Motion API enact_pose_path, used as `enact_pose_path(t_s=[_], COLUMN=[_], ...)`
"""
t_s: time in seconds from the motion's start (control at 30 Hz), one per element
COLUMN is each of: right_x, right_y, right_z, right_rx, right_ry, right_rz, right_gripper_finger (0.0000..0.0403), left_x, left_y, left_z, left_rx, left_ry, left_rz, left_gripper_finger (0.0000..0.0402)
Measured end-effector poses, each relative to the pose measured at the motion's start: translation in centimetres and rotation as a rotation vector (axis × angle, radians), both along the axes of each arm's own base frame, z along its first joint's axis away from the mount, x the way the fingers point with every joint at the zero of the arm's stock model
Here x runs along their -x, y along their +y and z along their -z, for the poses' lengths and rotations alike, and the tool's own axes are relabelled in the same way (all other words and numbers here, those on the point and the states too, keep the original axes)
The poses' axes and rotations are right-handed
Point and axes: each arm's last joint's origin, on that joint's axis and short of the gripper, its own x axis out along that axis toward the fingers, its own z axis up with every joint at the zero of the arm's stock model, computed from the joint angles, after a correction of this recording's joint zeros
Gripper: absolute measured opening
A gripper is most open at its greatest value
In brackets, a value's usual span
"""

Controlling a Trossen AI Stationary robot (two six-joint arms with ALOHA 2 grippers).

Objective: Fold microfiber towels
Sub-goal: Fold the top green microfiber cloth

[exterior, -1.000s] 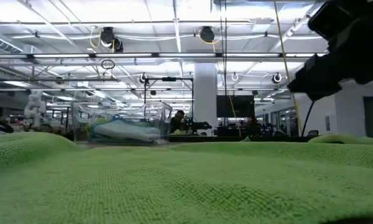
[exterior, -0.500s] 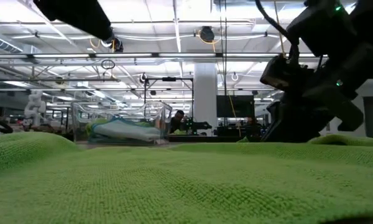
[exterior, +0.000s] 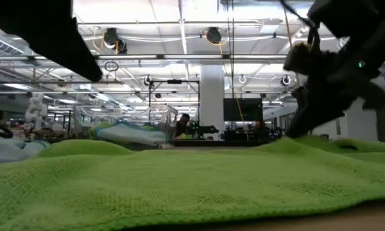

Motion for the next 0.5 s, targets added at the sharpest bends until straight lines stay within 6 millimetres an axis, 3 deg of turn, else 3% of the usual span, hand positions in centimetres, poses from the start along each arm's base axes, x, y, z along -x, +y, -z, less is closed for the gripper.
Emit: enact_pose_path(t_s=[0.23,0.5], right_x=[0.1,0.7], right_y=[-0.1,0.7], right_z=[-2.2,-1.8], right_rx=[-0.005,-0.027], right_ry=[-0.122,-0.084], right_rz=[-0.014,-0.002], right_gripper_finger=[0.0002,0.0002], left_x=[-1.1,-0.7], left_y=[1.9,2.9], left_z=[0.1,0.6], left_rx=[0.007,0.185], left_ry=[0.006,0.084], left_rz=[-0.089,-0.28], left_gripper_finger=[0.0152,0.0152])
